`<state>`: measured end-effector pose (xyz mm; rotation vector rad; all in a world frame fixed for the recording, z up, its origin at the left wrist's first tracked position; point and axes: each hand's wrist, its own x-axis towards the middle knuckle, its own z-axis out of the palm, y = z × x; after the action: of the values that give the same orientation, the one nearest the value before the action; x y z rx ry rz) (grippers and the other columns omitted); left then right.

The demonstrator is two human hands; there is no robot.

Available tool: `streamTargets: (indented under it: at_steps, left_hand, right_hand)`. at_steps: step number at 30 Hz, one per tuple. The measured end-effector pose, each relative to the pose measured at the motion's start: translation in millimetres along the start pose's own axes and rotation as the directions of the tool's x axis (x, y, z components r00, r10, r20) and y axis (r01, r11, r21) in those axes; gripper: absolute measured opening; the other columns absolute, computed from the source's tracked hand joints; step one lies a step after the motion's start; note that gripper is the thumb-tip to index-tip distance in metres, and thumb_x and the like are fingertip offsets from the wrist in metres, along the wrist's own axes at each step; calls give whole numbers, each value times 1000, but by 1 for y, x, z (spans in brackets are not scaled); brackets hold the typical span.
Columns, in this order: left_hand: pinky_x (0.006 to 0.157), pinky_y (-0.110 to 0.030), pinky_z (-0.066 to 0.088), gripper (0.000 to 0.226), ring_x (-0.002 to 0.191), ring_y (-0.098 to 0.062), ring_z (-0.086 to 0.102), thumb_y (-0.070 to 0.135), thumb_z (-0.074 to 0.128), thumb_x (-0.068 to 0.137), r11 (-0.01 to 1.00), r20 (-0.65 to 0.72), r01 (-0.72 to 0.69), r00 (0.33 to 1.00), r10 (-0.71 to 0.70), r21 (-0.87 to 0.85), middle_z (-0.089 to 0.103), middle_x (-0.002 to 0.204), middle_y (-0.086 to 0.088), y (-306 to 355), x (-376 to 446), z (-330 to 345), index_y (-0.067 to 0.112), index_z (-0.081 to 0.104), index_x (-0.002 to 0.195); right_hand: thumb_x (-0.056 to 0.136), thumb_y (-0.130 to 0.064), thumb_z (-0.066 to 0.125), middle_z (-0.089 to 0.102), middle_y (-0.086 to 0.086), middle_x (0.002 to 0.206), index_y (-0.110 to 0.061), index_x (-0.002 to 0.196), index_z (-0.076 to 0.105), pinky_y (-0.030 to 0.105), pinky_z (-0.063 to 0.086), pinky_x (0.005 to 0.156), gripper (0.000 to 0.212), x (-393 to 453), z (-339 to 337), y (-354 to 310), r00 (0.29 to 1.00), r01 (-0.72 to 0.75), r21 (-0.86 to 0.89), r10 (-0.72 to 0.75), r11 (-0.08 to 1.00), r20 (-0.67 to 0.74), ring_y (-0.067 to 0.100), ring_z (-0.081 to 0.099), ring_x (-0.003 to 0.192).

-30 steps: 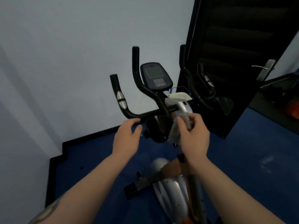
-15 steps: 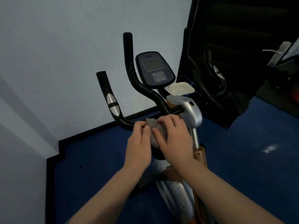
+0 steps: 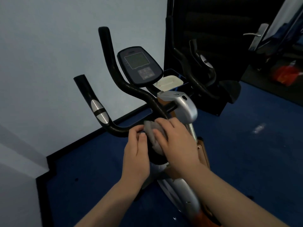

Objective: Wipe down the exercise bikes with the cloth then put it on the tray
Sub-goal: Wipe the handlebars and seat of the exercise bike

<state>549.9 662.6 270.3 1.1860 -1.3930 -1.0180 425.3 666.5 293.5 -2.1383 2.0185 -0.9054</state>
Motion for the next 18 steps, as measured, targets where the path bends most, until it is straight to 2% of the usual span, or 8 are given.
streamTargets:
  at_steps: [2, 4, 7, 8, 10, 14, 16, 18]
  left_hand:
    - [70, -8, 47, 23, 89, 3, 62, 34, 36, 97, 1000, 19, -12, 1000, 12, 7, 66, 97, 22, -1, 0, -1, 35, 55, 110]
    - [72, -12, 50, 24, 89, 1, 62, 36, 35, 96, 1000, 34, -13, 999, 13, 9, 66, 98, 20, 1, -1, -3, 37, 55, 109]
    - [64, -18, 49, 24, 76, -2, 61, 36, 35, 96, 1000, 30, -11, 999, 11, -4, 66, 88, 12, 1, -1, -2, 29, 55, 107]
    - [60, -16, 48, 23, 71, -1, 59, 36, 35, 97, 1000, 20, -11, 1000, 11, -2, 65, 85, 11, 0, -1, -1, 27, 54, 107]
    - [59, -11, 46, 22, 72, 0, 60, 36, 35, 97, 1000, -3, -9, 1000, 9, 9, 65, 86, 13, 1, -1, -1, 29, 53, 107]
    - [66, -10, 49, 22, 85, 1, 62, 36, 36, 96, 999, 1, -3, 1000, 3, 37, 65, 95, 21, 3, 0, -2, 36, 54, 108]
    - [64, -13, 50, 22, 83, -2, 63, 36, 35, 96, 999, 5, -5, 1000, 5, 47, 66, 92, 17, 3, -1, -2, 37, 56, 104]
    - [63, -20, 51, 24, 78, -7, 63, 36, 35, 96, 998, -2, -12, 1000, 12, 54, 67, 87, 10, 4, -1, -1, 33, 58, 100]
  right_hand:
    - [94, -48, 29, 50, -7, 107, -38, 131, 37, 26, 47, 68, 39, -16, -6, 8, 999, -33, 66, 32, 997, 18, 11, 50, 98]
    - [97, -41, 30, 52, -5, 105, -34, 126, 40, 30, 47, 69, 31, -7, -10, 15, 998, -15, 74, 11, 997, 56, 13, 52, 96]
    - [97, -37, 41, 51, 4, 113, -23, 121, 42, 41, 49, 76, 28, 29, -5, -5, 972, 176, -108, -155, 978, 178, 26, 51, 100]
    - [96, -46, 42, 51, 5, 111, -24, 119, 42, 42, 50, 75, 32, 32, -3, -12, 974, 170, -141, -145, 975, 174, 25, 50, 99]
    - [92, -62, 35, 52, 0, 102, -26, 107, 48, 39, 52, 69, 41, 29, 2, -10, 996, 42, -118, -31, 992, 89, 18, 52, 93]
    - [92, -54, 29, 49, -7, 105, -38, 121, 41, 35, 53, 69, 35, -8, -3, 8, 996, -75, 147, 66, 986, 64, 12, 56, 91]
    - [94, -46, 29, 49, -5, 105, -35, 120, 43, 33, 50, 70, 32, -6, -3, 12, 996, -77, 120, 71, 990, 55, 14, 55, 92]
    - [95, -38, 34, 49, 1, 109, -24, 112, 51, 35, 45, 77, 28, 16, -2, 3, 999, 15, -57, -13, 998, 38, 20, 50, 99]
